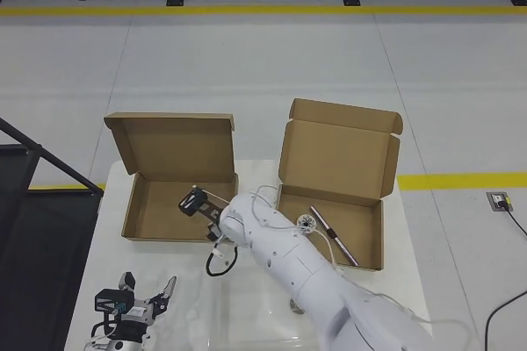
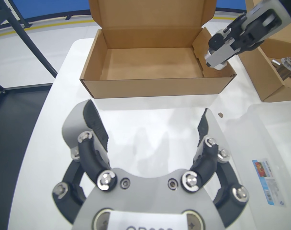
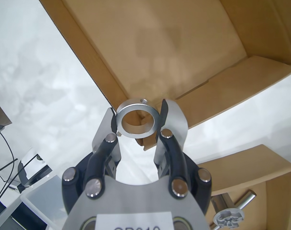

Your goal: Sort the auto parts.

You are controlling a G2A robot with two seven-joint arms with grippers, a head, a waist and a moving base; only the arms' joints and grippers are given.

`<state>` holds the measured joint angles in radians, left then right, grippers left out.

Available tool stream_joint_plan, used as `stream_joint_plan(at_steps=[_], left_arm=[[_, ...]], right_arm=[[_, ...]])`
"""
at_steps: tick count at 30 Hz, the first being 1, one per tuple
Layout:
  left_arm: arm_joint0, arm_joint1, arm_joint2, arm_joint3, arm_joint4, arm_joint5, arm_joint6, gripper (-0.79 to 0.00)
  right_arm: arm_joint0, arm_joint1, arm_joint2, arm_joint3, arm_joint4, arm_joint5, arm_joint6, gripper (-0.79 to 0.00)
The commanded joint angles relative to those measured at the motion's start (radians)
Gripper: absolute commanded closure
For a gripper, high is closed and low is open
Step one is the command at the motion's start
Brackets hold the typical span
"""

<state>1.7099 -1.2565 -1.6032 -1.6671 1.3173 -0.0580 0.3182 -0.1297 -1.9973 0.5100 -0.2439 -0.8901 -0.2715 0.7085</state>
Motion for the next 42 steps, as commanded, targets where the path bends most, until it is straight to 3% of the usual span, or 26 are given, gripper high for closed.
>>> stream_joint_plan(at_steps=[1,18,29,30,31,32,35,37,42], left_arm=[[0.0,0.0,0.0,0.0,0.0,0.0,0.0,-0.785],[0.0,0.0,0.0,0.0,0.0,0.0,0.0,-0.785],[0.0,0.0,0.0,0.0,0.0,0.0,0.0,-0.785],[0.0,0.0,0.0,0.0,0.0,0.0,0.0,-0.785],[0.0,0.0,0.0,0.0,0.0,0.0,0.0,-0.785],[0.0,0.0,0.0,0.0,0.0,0.0,0.0,-0.785],[0.0,0.0,0.0,0.0,0.0,0.0,0.0,-0.785],[0.0,0.0,0.0,0.0,0.0,0.0,0.0,-0.785],[0.0,0.0,0.0,0.0,0.0,0.0,0.0,-0.785]], right_arm=[[-0.004,-0.001,0.003,0.005,0.003,0.008,0.01,0.0],[0.011,0.002,0.034,0.041,0.007,0.079,0.062,0.0],[-0.013,0.003,0.043,0.026,-0.009,0.121,0.031,0.0],[-0.015,0.001,0.043,0.023,-0.011,0.131,0.032,-0.018],[-0.018,0.0,0.043,0.022,-0.012,0.138,0.034,-0.296],[-0.019,-0.002,0.043,0.02,-0.015,0.142,0.035,-0.354],[-0.023,-0.003,0.043,0.016,-0.02,0.143,0.035,-0.382],[-0.024,-0.003,0.044,0.015,-0.024,0.144,0.035,-0.493],[-0.026,-0.003,0.047,0.011,-0.031,0.147,0.033,-0.446]])
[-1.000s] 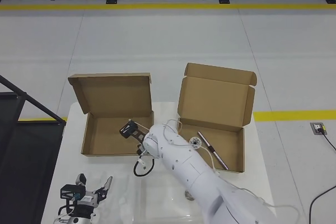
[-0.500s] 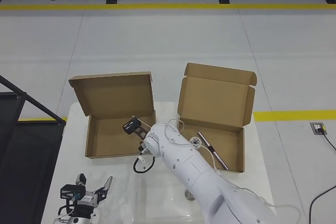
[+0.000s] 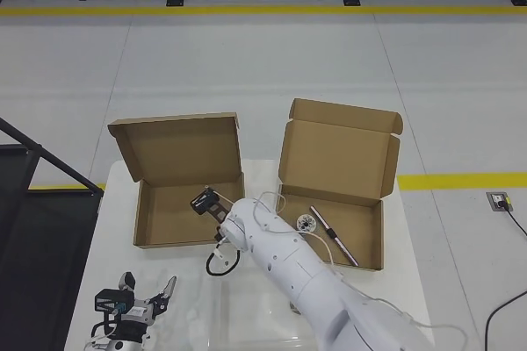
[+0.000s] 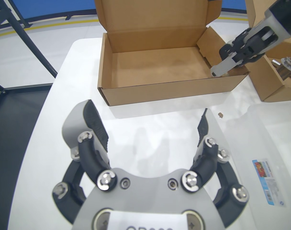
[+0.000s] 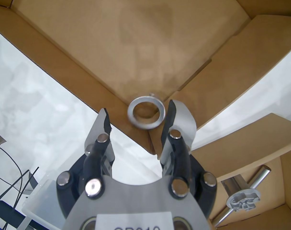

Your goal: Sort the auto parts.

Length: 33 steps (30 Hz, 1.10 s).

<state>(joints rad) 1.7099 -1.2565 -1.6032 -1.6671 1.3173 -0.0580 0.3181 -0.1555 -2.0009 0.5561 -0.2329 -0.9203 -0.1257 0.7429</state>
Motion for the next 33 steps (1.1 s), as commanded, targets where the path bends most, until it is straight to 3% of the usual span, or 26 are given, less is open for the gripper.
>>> stream_joint_plan(at_steps=[1,3,7,10,12,16,21,25,29,30,31,33], left_arm=[[0.0,0.0,0.0,0.0,0.0,0.0,0.0,-0.785],[0.0,0.0,0.0,0.0,0.0,0.0,0.0,-0.785],[0.0,0.0,0.0,0.0,0.0,0.0,0.0,-0.785],[0.0,0.0,0.0,0.0,0.0,0.0,0.0,-0.785],[0.0,0.0,0.0,0.0,0.0,0.0,0.0,-0.785],[0.0,0.0,0.0,0.0,0.0,0.0,0.0,-0.785],[0.0,0.0,0.0,0.0,0.0,0.0,0.0,-0.785],[0.0,0.0,0.0,0.0,0.0,0.0,0.0,-0.785],[0.0,0.0,0.0,0.0,0.0,0.0,0.0,-0.785],[0.0,0.0,0.0,0.0,0.0,0.0,0.0,-0.785],[0.0,0.0,0.0,0.0,0.0,0.0,0.0,-0.785],[0.0,0.0,0.0,0.0,0.0,0.0,0.0,-0.785]], right_arm=[[0.0,0.0,0.002,-0.002,-0.001,0.001,-0.003,-0.434],[0.002,0.001,0.005,-0.003,-0.002,0.004,-0.007,-0.403],[0.01,0.002,0.012,-0.012,-0.003,-0.017,-0.024,-0.44],[0.022,0.008,0.017,-0.024,-0.006,-0.113,-0.036,-0.566],[0.03,0.013,0.019,-0.029,-0.012,-0.166,-0.044,-0.542],[0.039,0.024,0.01,-0.078,-0.054,-0.249,-0.05,-0.68],[0.018,0.046,0.011,-0.192,-0.094,-0.27,-0.015,-0.653],[-0.036,0.084,0.037,-0.345,-0.113,-0.26,0.059,-0.594],[-0.14,0.145,0.085,-0.599,-0.163,-0.232,0.198,-0.634],[-0.178,0.163,0.101,-0.68,-0.182,-0.22,0.244,-0.671],[-0.219,0.182,0.116,-0.774,-0.208,-0.215,0.298,-0.785],[-0.312,0.221,0.158,-0.957,-0.261,-0.202,0.412,-0.785]])
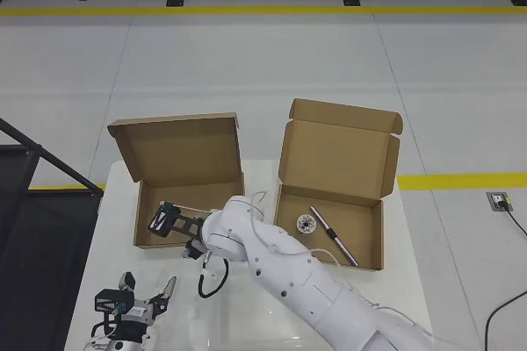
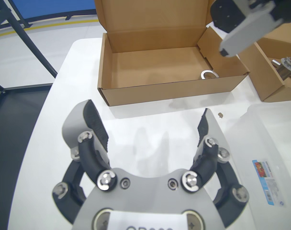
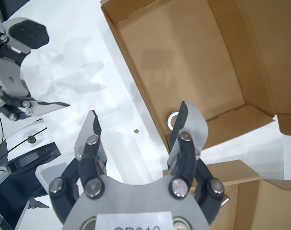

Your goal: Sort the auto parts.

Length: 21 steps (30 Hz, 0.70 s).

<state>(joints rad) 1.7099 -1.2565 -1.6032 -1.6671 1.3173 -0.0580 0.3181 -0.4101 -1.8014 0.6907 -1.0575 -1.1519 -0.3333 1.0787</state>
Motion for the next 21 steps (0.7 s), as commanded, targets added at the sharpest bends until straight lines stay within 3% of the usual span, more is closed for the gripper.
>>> stream_joint_plan(at_steps=[1,5,21], left_arm=[[0.0,0.0,0.0,0.0,0.0,0.0,0.0,-0.785],[0.0,0.0,0.0,0.0,0.0,0.0,0.0,-0.785],[0.0,0.0,0.0,0.0,0.0,0.0,0.0,-0.785]], right_arm=[[-0.106,0.038,0.043,-0.226,-0.058,0.01,0.133,-0.785],[-0.279,0.091,0.107,-0.503,-0.128,-0.013,0.323,-0.785],[-0.288,0.092,0.095,-0.499,-0.134,-0.032,0.312,-0.785]])
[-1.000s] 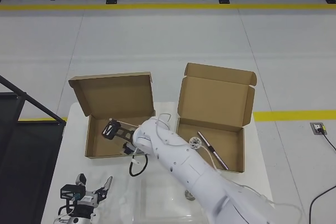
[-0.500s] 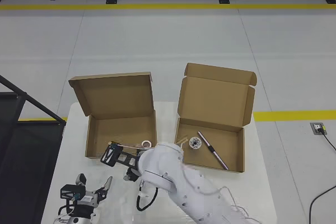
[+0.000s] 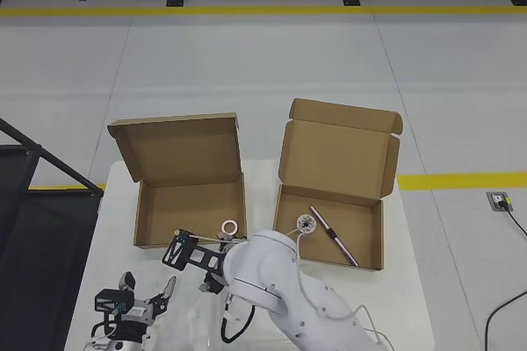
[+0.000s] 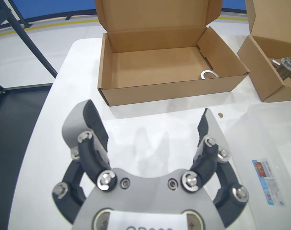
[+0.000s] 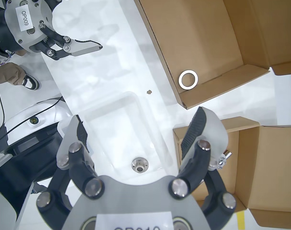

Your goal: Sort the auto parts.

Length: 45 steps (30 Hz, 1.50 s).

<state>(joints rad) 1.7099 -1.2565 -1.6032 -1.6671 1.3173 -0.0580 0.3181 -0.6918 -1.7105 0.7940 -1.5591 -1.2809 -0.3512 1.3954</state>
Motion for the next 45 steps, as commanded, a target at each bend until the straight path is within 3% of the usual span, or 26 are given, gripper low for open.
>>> stream_joint_plan(at_steps=[1,7,15,19,36,45], left_arm=[[0.0,0.0,0.0,0.0,0.0,0.0,0.0,-0.785],[0.0,0.0,0.0,0.0,0.0,0.0,0.0,-0.785],[0.0,0.0,0.0,0.0,0.0,0.0,0.0,-0.785],[0.0,0.0,0.0,0.0,0.0,0.0,0.0,-0.785],[0.0,0.0,0.0,0.0,0.0,0.0,0.0,-0.785],[0.0,0.0,0.0,0.0,0.0,0.0,0.0,-0.785]], right_arm=[[-0.01,0.002,-0.01,0.001,-0.009,-0.01,0.008,-0.785],[-0.11,0.025,0.008,-0.105,-0.055,0.013,0.086,-0.785],[-0.329,0.104,0.017,-0.289,-0.206,0.044,0.118,-0.785],[-0.389,0.138,0.062,-0.319,-0.179,0.058,0.132,-0.785],[-0.457,0.17,0.146,-0.312,-0.17,0.034,0.108,-0.785],[-0.439,0.196,0.184,-0.215,-0.164,0.036,0.107,-0.785]])
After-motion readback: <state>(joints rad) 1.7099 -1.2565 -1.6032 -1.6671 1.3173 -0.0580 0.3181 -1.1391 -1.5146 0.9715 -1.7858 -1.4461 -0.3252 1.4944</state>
